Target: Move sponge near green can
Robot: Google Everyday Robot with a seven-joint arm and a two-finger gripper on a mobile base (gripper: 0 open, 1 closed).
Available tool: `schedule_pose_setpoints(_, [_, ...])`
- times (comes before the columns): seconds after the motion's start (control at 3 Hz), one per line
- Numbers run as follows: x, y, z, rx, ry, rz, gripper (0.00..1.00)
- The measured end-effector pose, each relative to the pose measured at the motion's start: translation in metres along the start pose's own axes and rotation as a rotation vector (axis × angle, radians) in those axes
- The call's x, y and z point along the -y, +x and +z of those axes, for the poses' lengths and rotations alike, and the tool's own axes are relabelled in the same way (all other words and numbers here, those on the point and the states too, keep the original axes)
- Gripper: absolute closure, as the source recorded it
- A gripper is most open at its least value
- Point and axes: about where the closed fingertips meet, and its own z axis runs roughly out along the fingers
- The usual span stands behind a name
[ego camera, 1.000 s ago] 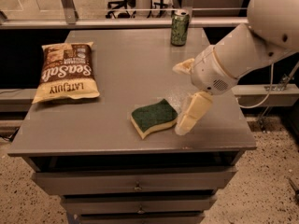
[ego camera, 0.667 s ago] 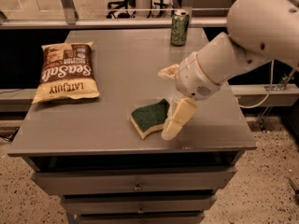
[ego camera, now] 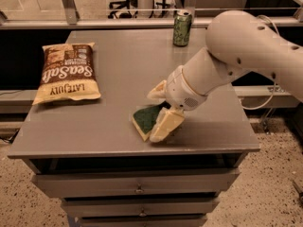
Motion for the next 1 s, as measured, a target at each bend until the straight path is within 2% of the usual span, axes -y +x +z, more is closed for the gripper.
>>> schedule_pose_setpoints(0.33, [0.005, 0.007, 0.004, -0.018, -0.005, 0.031, 0.56])
schedule_pose_setpoints(0.67, [0.018, 0.014, -0.009, -0.040, 0.024, 0.052, 0.87])
schedule_pose_setpoints(1.0, [0.049, 0.027, -0.060, -0.069, 0.139, 0.073, 1.00])
